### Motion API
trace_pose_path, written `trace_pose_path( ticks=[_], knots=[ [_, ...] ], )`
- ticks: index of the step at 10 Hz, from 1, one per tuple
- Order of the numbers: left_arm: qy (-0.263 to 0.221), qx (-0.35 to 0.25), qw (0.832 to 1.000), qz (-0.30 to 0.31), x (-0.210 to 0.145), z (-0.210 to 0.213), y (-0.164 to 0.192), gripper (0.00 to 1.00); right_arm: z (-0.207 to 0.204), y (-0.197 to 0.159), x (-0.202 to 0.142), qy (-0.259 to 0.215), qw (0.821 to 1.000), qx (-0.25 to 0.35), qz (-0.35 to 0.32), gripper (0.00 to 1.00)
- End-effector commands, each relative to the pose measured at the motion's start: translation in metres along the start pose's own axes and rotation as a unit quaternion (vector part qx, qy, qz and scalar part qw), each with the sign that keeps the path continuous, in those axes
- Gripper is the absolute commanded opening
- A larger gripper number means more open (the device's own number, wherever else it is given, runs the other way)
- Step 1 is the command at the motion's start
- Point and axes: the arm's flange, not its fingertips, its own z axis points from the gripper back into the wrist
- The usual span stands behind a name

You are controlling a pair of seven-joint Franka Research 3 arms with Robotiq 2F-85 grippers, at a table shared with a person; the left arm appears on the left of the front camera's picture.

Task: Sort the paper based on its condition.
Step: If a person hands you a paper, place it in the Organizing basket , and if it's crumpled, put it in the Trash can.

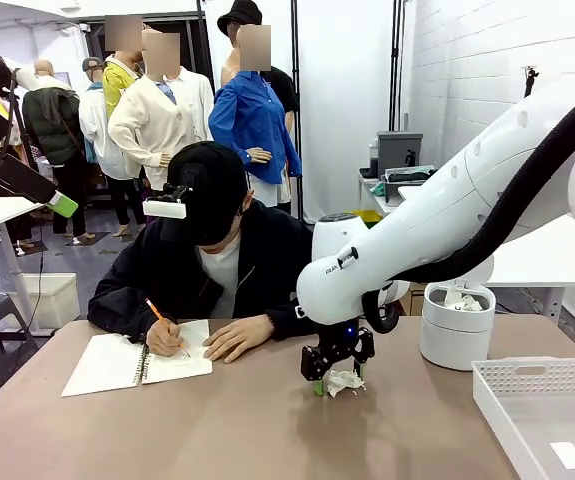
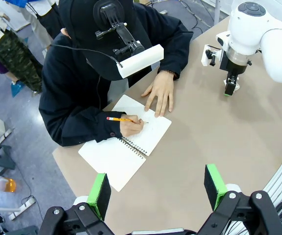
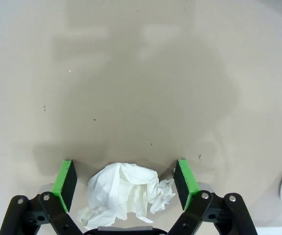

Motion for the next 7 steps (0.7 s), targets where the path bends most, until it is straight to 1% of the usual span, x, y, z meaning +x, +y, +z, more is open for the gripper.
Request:
trace_pose_path(
  ticks=[1,3,4,5,7],
  knots=[
    [0.000,0.001,1.000,0.000,0.0000,0.0003,-0.0001,1.00,-0.0016,0.0032,-0.0010,0.000,1.000,-0.010,-0.005,1.00],
    [0.000,0.001,1.000,0.000,0.0000,0.0003,-0.0001,1.00,-0.0016,0.0032,-0.0010,0.000,1.000,-0.010,-0.005,1.00],
    [0.000,0.001,1.000,0.000,0.0000,0.0003,-0.0001,1.00,0.0000,0.0013,-0.0001,0.000,1.000,0.000,0.000,1.00],
    [0.000,0.001,1.000,0.000,0.0000,0.0003,-0.0001,1.00,0.0000,0.0002,-0.0007,0.001,1.000,-0.007,0.001,0.82],
    [0.000,0.001,1.000,0.000,0.0000,0.0003,-0.0001,1.00,0.0012,-0.0003,-0.0019,0.007,1.000,-0.006,-0.006,0.43]
  ],
)
